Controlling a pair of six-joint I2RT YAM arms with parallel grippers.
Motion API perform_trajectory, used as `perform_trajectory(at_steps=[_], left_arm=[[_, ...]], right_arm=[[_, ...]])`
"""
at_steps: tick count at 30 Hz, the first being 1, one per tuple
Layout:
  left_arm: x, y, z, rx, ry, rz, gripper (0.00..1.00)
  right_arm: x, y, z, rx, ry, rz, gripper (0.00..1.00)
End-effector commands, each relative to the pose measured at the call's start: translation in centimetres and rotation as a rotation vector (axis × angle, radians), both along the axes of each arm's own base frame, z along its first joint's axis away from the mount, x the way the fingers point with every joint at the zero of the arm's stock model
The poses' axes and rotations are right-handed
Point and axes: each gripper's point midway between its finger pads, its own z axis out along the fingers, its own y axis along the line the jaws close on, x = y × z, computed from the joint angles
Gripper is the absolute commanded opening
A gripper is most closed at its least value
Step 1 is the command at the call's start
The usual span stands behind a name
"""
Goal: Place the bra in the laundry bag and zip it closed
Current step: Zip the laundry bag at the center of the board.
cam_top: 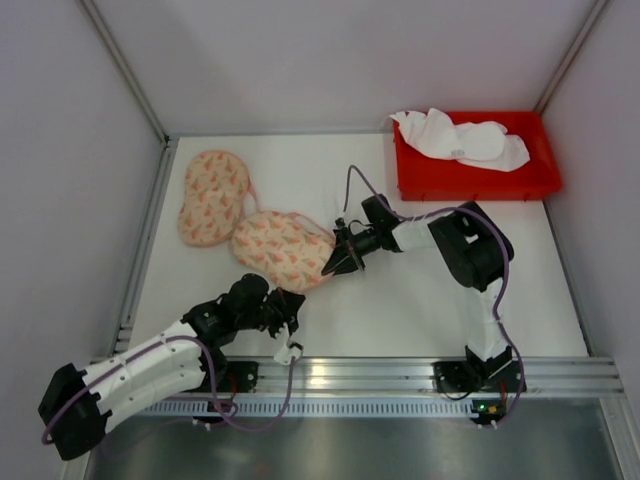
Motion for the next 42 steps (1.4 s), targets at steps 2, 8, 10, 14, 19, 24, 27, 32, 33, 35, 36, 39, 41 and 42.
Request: perform_trajectory(at_steps=[2, 8, 10, 14, 19, 24, 27, 32, 33, 35, 36, 39, 41, 42], left_arm=[[-1.4, 1.6, -1.7, 0.082, 0.151, 0.046, 0.00], [-1.6, 3.4, -3.1, 0.141, 0.202, 0.098, 0.00], [-1.5, 4.1, -3.7, 0.165, 0.205, 0.122, 0.00], [-1.2, 5.0, -4.6, 0.194, 0.213, 0.157, 0.00], [-0.9, 5.9, -5.3, 0.222, 0.236, 0.186, 0.00], [-1.2, 6.6, -5.7, 0.243, 0.268, 0.194, 0.00], [-1.3, 6.9, -6.1, 0.252, 0.280, 0.198, 0.00], [-1.1, 6.1, -4.9, 0.186, 0.345, 0.241, 0.16], [-0.7, 5.3, -3.6, 0.141, 0.354, 0.248, 0.24], [0.3, 4.4, -1.6, 0.064, 0.390, 0.310, 0.40], [0.6, 4.1, -0.9, 0.040, 0.399, 0.333, 0.41], [2.8, 3.2, 1.8, -0.082, 0.450, 0.477, 0.47], [4.0, 3.0, 3.2, -0.152, 0.511, 0.591, 0.48], [4.8, 3.0, 3.9, -0.191, 0.526, 0.641, 0.50]], right_arm=[[0.9, -0.2, 1.2, 0.053, -0.119, 0.040, 0.00], [0.9, -1.3, 0.4, 0.018, -0.164, 0.042, 0.00], [1.0, -1.7, 0.2, -0.004, -0.168, 0.033, 0.00], [1.1, -2.3, -0.3, -0.027, -0.194, 0.028, 0.00], [1.0, -2.5, -0.3, -0.041, -0.212, 0.028, 0.00], [1.2, -3.1, -0.6, -0.064, -0.224, 0.012, 0.00], [1.7, -3.8, -0.9, -0.084, -0.232, -0.012, 0.00], [2.2, -4.7, -1.7, -0.153, -0.260, -0.040, 0.00], [2.2, -4.7, -1.7, -0.159, -0.268, -0.044, 0.00], [2.0, -4.9, -2.0, -0.177, -0.257, -0.059, 0.00], [2.1, -5.0, -2.1, -0.188, -0.262, -0.071, 0.00], [2.4, -5.4, -2.5, -0.210, -0.282, -0.119, 0.00], [2.7, -5.8, -2.3, -0.211, -0.290, -0.160, 0.00], [3.1, -6.1, -2.4, -0.228, -0.300, -0.180, 0.00]])
